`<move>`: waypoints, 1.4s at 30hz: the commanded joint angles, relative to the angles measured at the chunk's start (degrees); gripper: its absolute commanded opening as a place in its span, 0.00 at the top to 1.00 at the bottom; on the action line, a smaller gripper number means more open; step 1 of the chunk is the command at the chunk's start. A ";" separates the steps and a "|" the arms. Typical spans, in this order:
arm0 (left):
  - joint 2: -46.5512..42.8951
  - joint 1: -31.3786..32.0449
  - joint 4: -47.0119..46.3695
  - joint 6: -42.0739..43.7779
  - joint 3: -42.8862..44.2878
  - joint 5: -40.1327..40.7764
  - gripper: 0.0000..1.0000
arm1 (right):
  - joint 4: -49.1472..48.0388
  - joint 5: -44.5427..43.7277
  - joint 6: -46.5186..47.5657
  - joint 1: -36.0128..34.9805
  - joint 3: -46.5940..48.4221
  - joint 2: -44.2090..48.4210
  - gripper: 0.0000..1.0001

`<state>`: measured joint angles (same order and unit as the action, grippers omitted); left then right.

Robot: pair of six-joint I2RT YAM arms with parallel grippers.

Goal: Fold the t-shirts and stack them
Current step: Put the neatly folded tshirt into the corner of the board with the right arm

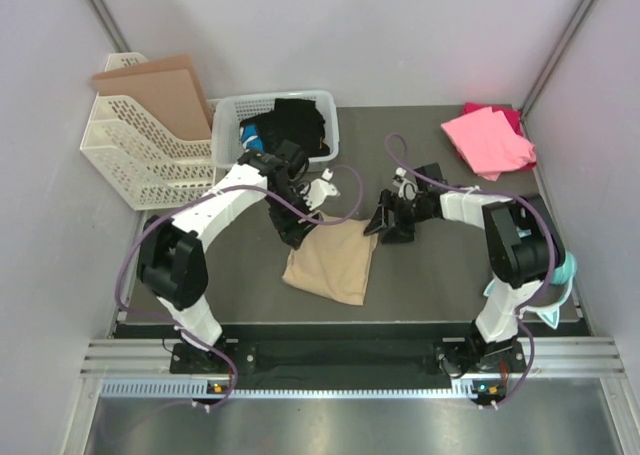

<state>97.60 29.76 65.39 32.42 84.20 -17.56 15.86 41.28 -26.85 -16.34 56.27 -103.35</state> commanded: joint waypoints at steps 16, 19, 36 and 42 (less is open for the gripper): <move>11.73 4.34 -10.46 -4.04 -1.14 -0.02 0.34 | -19.72 7.41 -3.90 1.49 -6.96 -10.47 0.30; 12.17 4.26 -12.20 -3.86 -3.60 1.12 0.34 | -21.83 8.03 -5.05 0.61 -7.58 -11.61 0.32; 14.29 4.34 -13.26 -5.97 -3.69 2.88 0.36 | -35.72 8.21 -17.35 -10.55 -7.23 -15.56 0.47; 11.30 4.34 -13.53 -6.76 -3.78 2.09 0.36 | -39.50 9.52 -20.43 -11.35 -5.39 -17.85 0.70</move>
<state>111.55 34.02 53.69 26.48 79.70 -15.16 -23.07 57.21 -47.40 -25.78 50.09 -117.47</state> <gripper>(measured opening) 0.643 0.357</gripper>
